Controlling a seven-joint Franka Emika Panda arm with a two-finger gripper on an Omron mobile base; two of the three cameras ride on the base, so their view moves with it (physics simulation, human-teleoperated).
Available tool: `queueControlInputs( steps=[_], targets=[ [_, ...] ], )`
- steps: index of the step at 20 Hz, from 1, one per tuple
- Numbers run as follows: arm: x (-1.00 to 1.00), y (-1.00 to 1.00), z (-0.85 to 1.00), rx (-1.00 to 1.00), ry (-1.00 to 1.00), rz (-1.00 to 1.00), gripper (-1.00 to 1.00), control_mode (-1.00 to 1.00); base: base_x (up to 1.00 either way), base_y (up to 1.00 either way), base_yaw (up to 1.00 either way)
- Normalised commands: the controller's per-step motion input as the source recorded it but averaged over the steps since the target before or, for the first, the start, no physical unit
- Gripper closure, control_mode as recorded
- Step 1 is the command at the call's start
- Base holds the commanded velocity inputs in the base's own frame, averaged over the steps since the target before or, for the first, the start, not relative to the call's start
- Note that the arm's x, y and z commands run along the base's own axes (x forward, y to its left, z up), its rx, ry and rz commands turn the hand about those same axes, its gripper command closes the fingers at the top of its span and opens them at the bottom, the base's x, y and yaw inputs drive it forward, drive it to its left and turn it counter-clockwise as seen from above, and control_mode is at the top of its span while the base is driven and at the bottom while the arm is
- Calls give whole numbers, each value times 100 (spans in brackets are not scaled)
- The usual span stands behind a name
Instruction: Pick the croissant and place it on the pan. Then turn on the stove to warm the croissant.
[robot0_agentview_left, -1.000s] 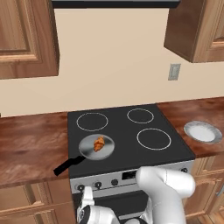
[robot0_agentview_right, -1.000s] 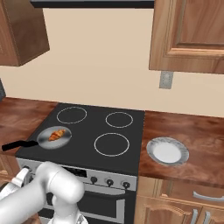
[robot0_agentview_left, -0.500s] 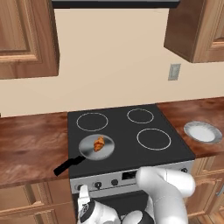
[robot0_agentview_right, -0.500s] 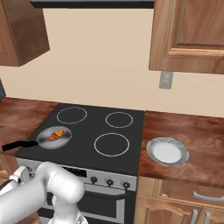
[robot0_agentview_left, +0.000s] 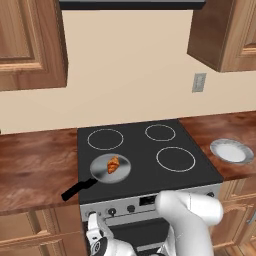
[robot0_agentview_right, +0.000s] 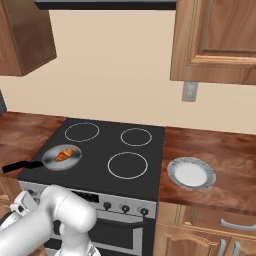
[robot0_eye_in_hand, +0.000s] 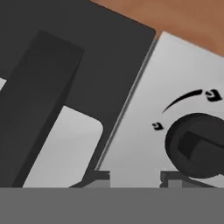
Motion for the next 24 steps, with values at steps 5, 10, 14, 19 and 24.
queueControlInputs(
  steps=[5, 10, 14, 19, 24],
  targets=[
    [29, 100, 45, -71, -28, 9, 100, -100, 0, 0, 0],
    [15, 100, 59, -68, -23, 12, 100, -100, 0, 0, 0],
    [1, 100, 64, -67, -20, 14, 100, -100, 0, 0, 0],
    [0, 100, 72, -65, -17, 15, 100, -100, 0, 0, 0],
    [1, 100, 76, -59, -26, 20, 100, -100, 0, 0, 0]
  ],
)
